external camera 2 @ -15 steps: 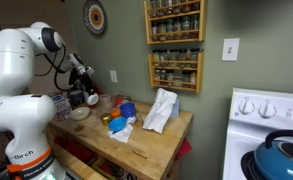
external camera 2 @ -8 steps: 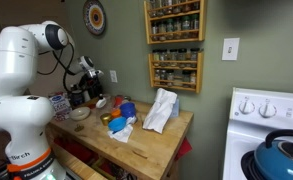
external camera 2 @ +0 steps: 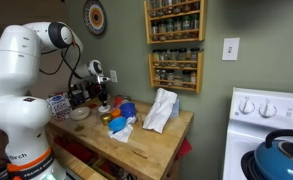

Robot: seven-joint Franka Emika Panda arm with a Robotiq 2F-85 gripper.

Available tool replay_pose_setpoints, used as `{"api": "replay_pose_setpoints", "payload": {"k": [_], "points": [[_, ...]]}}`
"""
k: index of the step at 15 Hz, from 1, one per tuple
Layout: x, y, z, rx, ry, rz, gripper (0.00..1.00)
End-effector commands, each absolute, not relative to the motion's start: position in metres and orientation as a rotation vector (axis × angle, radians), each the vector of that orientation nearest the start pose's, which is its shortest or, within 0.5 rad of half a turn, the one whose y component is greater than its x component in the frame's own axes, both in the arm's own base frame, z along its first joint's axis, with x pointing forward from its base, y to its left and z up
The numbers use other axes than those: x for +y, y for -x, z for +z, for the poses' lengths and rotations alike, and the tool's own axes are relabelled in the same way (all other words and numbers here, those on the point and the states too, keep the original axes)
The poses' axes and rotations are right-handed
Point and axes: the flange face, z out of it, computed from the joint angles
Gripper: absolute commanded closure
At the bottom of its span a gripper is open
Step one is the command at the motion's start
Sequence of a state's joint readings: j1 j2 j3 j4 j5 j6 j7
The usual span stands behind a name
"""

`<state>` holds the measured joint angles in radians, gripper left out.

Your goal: Pour the contents of the clear lunch box onto the white plate and then pour the contents of the white plate in the ceramic bowl on the left

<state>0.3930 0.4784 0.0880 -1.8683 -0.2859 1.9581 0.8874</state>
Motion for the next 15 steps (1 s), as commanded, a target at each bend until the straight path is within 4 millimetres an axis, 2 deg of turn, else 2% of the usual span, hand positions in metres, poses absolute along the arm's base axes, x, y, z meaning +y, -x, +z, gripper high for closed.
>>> {"api": "replay_pose_setpoints", "payload": {"k": [1, 5, 7, 8, 12, 15], "points": [[0.248, -0.511, 0.261, 0.439, 3.433, 0.279, 0.47], [0.255, -0.486, 0.309, 0.665, 3.232, 0.424, 0.19], [0.259, -0.477, 0.334, 0.768, 3.120, 0.418, 0.03], [0.261, -0.472, 0.345, 0.816, 3.065, 0.403, 0.00], [0.264, -0.453, 0.383, 1.034, 2.877, 0.362, 0.00], [0.266, -0.441, 0.402, 1.133, 2.811, 0.264, 0.00]]}}
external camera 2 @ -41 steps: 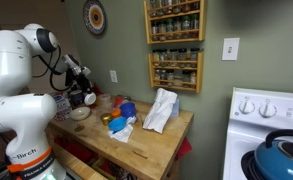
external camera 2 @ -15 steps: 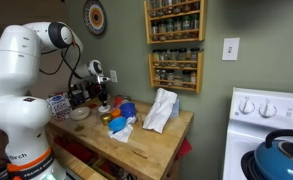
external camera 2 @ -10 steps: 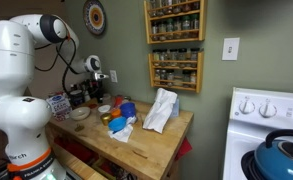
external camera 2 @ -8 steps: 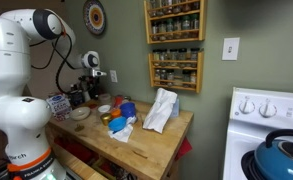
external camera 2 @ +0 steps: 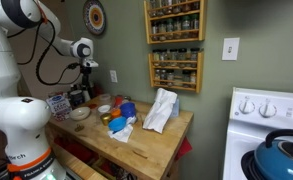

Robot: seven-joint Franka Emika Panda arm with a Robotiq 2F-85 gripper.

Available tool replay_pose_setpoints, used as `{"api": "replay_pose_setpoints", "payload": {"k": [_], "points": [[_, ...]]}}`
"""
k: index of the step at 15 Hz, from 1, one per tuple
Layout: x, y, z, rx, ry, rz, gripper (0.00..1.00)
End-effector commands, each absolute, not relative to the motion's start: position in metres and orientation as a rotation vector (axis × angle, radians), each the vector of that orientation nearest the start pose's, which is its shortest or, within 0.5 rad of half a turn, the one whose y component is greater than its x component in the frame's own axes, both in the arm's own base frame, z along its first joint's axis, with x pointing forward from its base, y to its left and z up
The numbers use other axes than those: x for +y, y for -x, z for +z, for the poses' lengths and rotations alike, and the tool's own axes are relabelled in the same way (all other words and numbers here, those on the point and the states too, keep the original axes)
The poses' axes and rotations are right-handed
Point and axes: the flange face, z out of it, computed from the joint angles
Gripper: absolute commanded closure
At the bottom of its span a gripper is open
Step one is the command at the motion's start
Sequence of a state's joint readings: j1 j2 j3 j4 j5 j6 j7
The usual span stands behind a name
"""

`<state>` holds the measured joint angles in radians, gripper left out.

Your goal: Pour the contents of the clear lunch box onto the white plate and then pour the contents of the white plate in the ceramic bowl on the left

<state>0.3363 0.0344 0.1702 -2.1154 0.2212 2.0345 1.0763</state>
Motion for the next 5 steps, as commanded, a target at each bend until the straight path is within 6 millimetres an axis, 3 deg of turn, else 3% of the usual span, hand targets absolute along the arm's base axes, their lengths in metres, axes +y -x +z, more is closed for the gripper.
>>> {"api": "replay_pose_setpoints", "payload": {"k": [1, 2, 5], "points": [[0.267, -0.437, 0.405, 1.161, 2.810, 0.223, 0.00], [0.271, -0.454, 0.402, 1.089, 2.848, 0.282, 0.00], [0.272, -0.444, 0.409, 1.127, 2.827, 0.248, 0.00]]}}
